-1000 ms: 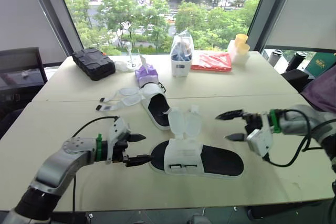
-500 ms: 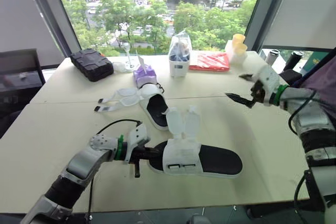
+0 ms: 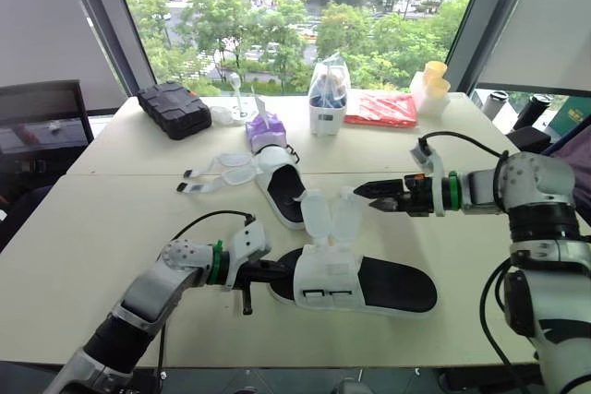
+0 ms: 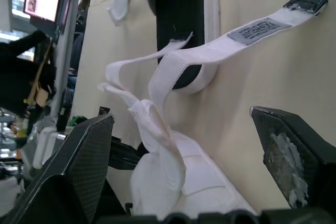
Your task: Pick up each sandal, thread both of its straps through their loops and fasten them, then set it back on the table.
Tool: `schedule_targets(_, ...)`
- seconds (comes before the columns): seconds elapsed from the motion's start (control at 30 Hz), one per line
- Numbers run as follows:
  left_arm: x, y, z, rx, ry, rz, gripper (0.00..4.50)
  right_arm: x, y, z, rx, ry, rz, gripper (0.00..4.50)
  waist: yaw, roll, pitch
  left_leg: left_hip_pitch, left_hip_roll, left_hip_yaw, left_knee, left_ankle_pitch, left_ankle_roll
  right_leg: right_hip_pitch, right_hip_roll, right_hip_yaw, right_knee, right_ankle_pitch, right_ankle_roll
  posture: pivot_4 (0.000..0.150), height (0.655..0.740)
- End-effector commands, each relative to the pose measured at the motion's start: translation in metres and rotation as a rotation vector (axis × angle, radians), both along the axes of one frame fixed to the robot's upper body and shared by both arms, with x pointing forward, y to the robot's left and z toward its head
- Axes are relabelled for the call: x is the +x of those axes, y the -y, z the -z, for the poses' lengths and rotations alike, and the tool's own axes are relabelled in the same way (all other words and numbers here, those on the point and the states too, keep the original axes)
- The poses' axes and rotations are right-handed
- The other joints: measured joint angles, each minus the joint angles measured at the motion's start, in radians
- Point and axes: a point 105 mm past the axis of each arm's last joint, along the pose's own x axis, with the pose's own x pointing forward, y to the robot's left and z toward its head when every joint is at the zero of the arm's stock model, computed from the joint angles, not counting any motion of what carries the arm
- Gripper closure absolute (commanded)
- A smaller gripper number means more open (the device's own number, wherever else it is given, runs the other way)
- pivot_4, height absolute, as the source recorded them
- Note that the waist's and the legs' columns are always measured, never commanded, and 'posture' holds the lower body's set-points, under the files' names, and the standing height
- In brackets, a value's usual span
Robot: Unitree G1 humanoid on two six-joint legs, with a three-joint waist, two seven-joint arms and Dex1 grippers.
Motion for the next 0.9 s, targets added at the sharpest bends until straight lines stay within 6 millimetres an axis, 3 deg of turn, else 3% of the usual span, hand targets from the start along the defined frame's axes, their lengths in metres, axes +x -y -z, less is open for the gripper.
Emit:
schedule_targets(0.03,0.001,-0.001,-0.006,-0.006,0.029,-0.020,4.46,0.005,-0.014,-0.013,0.102,0.008,-0.001,0.00,-0.005,0.000,0.000,-0.001,0.000,0.000,0.000,0.000,0.000,-0.001,0.000,0.000,0.000,0.000,0.000,0.150,0.7400)
schedule_targets(0.17,0.004,-0.001,-0.007,-0.011,0.038,-0.035,4.46,0.022,-0.030,-0.017,0.166,0.038,0.042,0.00,-0.013,0.000,0.000,-0.006,0.000,0.000,0.001,0.000,0.000,-0.006,0.000,0.000,0.001,0.002,0.002,0.150,0.7400)
schedule_targets(0.23,0.006,0.001,-0.008,-0.017,0.047,-0.043,4.46,0.041,-0.034,-0.022,0.184,0.098,0.125,0.00,-0.013,0.000,0.000,-0.007,0.000,0.000,0.001,0.000,0.000,-0.007,0.000,0.000,0.001,0.002,0.002,0.150,0.7400)
schedule_targets(0.37,0.007,0.003,-0.010,-0.028,0.056,-0.050,4.46,0.059,-0.035,-0.023,0.201,0.119,0.203,0.00,-0.011,0.000,0.000,-0.008,0.000,0.000,0.002,0.000,0.000,-0.007,0.000,0.000,0.001,0.003,0.002,0.150,0.7400)
schedule_targets(0.47,0.007,0.001,-0.010,-0.030,0.056,-0.059,4.50,0.066,-0.035,-0.022,0.204,0.121,0.238,0.80,-0.012,0.000,0.000,-0.009,0.000,0.000,0.001,0.000,0.000,-0.008,0.000,0.000,0.001,0.003,0.002,0.150,0.7400)
schedule_targets(0.57,0.008,-0.001,-0.009,-0.032,0.059,-0.075,4.50,0.066,-0.037,-0.024,0.220,0.112,0.226,2.45,-0.013,0.000,0.000,-0.010,0.000,0.000,0.001,0.000,0.000,-0.009,0.000,0.000,0.001,0.003,0.002,0.150,0.7400)
schedule_targets(0.63,0.009,-0.001,-0.009,-0.036,0.061,-0.084,4.50,0.065,-0.038,-0.027,0.238,0.118,0.211,3.14,-0.015,0.000,0.000,-0.010,0.000,0.000,0.001,0.000,0.000,-0.010,0.000,0.000,0.001,0.003,0.002,0.150,0.7400)
schedule_targets(0.7,0.009,0.000,-0.010,-0.040,0.062,-0.089,4.50,0.065,-0.038,-0.031,0.246,0.143,0.210,4.20,-0.016,0.000,0.000,-0.010,0.000,0.000,0.001,0.000,0.000,-0.010,0.000,0.000,0.001,0.003,0.002,0.150,0.7400)
schedule_targets(0.73,0.009,0.000,-0.010,-0.042,0.061,-0.090,4.50,0.066,-0.036,-0.034,0.245,0.167,0.210,4.44,-0.016,0.000,0.000,-0.010,0.000,0.000,0.001,0.000,0.000,-0.009,0.000,0.000,0.001,0.003,0.002,0.150,0.7400)
schedule_targets(0.8,0.009,0.000,-0.010,-0.044,0.061,-0.091,4.50,0.066,-0.035,-0.037,0.234,0.203,0.205,4.44,-0.015,0.000,0.000,-0.010,0.000,0.000,0.001,0.000,0.000,-0.009,0.000,0.000,0.001,0.003,0.002,0.150,0.7400)
schedule_targets(0.87,0.009,0.001,-0.009,-0.045,0.059,-0.090,4.50,0.065,-0.034,-0.045,0.169,0.358,0.172,4.44,-0.015,0.000,0.000,-0.010,0.000,0.000,0.001,0.000,0.000,-0.009,0.000,0.000,0.001,0.003,0.002,0.150,0.7400)
schedule_targets(0.9,0.008,0.001,-0.008,-0.045,0.057,-0.088,4.50,0.059,-0.035,-0.051,0.101,0.519,0.122,4.44,-0.015,0.000,0.000,-0.010,0.000,0.000,0.001,0.000,0.000,-0.009,0.000,0.000,0.001,0.003,0.002,0.150,0.7400)
